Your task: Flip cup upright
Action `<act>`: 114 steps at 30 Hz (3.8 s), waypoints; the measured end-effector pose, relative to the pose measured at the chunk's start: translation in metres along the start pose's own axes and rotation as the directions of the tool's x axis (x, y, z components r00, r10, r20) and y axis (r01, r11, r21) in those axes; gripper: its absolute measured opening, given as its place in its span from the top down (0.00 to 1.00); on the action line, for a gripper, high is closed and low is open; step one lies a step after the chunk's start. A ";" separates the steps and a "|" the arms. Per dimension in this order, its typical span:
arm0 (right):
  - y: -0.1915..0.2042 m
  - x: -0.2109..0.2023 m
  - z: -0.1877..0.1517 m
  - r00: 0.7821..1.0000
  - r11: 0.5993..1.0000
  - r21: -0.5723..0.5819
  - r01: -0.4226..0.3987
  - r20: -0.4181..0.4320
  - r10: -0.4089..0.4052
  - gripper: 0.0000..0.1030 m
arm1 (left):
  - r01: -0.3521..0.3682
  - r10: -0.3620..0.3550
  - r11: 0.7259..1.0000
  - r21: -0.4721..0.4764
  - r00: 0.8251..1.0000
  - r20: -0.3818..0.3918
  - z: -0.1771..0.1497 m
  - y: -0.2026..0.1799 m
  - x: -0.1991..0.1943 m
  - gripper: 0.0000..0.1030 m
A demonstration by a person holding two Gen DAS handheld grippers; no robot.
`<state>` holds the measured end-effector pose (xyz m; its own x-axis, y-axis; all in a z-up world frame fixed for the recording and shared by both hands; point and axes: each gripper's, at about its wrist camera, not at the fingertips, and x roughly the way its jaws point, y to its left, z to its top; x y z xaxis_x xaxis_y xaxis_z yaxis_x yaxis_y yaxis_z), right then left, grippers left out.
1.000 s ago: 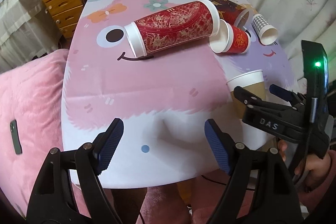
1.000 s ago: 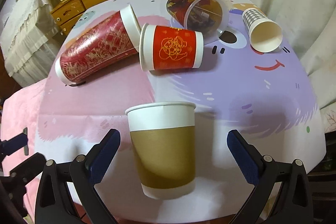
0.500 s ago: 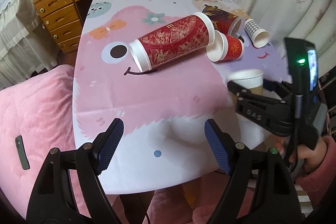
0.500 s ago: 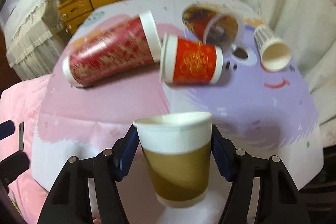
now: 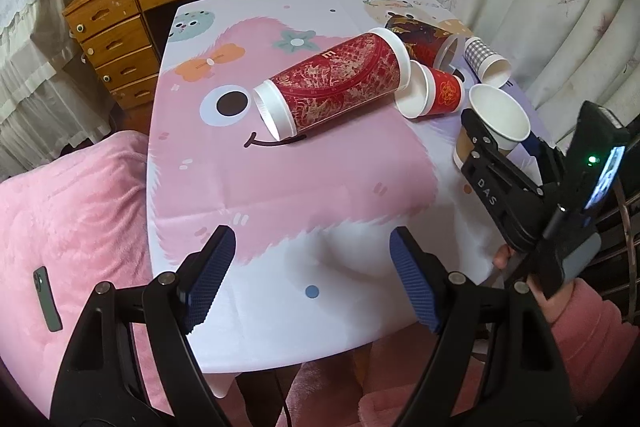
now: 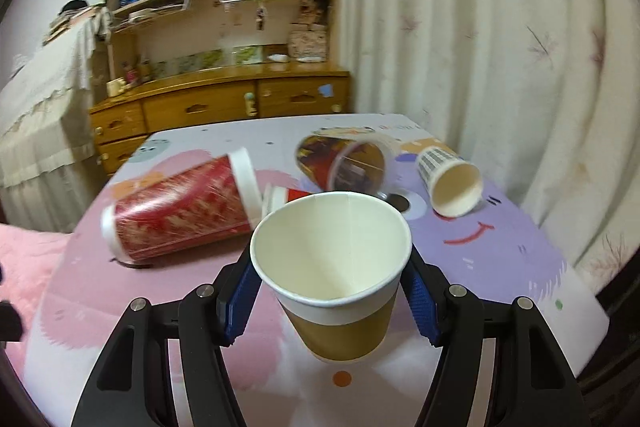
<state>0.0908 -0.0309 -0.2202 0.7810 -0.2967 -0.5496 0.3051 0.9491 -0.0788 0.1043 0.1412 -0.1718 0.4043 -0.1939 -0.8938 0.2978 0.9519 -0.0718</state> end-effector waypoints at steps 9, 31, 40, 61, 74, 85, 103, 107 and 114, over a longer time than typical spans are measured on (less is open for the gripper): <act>-0.004 0.008 -0.033 0.994 0.997 -0.038 -0.071 -0.084 0.068 0.35 | -0.020 0.020 1.000 -0.001 1.000 0.011 0.005 -0.002 -0.003 0.25; -0.096 -0.072 0.006 0.798 0.917 -0.066 -0.393 -0.520 0.305 0.13 | 0.128 -0.128 0.992 -0.006 0.992 0.005 0.029 -0.080 -0.025 0.25; -0.155 -0.129 0.099 0.733 0.887 0.002 -0.461 -0.562 0.382 0.06 | 0.106 -0.100 0.992 -0.064 0.992 0.082 0.038 -0.135 -0.100 0.25; -0.213 -0.242 0.151 0.915 0.940 -0.021 -0.340 -0.239 0.325 0.02 | -0.124 0.197 0.951 -0.282 0.948 0.250 0.005 -0.191 -0.187 0.25; -0.207 -0.245 0.151 0.919 0.939 -0.009 -0.345 -0.208 0.336 0.02 | -0.188 0.251 0.954 -0.234 0.927 0.278 0.006 -0.202 -0.183 0.01; -0.201 -0.238 0.151 0.918 0.940 -0.011 -0.340 -0.220 0.329 0.02 | -0.191 0.255 0.953 -0.237 0.927 0.276 0.006 -0.198 -0.183 0.01; -0.203 -0.222 0.137 0.892 0.933 0.032 -0.360 -0.281 0.354 0.00 | -0.202 0.267 0.948 -0.246 0.925 0.272 -0.002 -0.191 -0.176 0.01; -0.202 -0.223 0.135 0.893 0.933 0.030 -0.359 -0.279 0.353 0.00 | -0.202 0.268 0.948 -0.246 0.923 0.275 -0.002 -0.191 -0.177 0.01; -0.204 -0.222 0.136 0.894 0.934 0.037 -0.355 -0.279 0.350 0.00 | -0.203 0.268 0.949 -0.243 0.923 0.276 -0.001 -0.192 -0.179 0.01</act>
<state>-0.0709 -0.1729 0.0310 0.6530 0.0969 -0.7512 0.0279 0.9880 0.1517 -0.0258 -0.0063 0.0014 0.6914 0.0106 -0.7224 -0.0094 0.9999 0.0057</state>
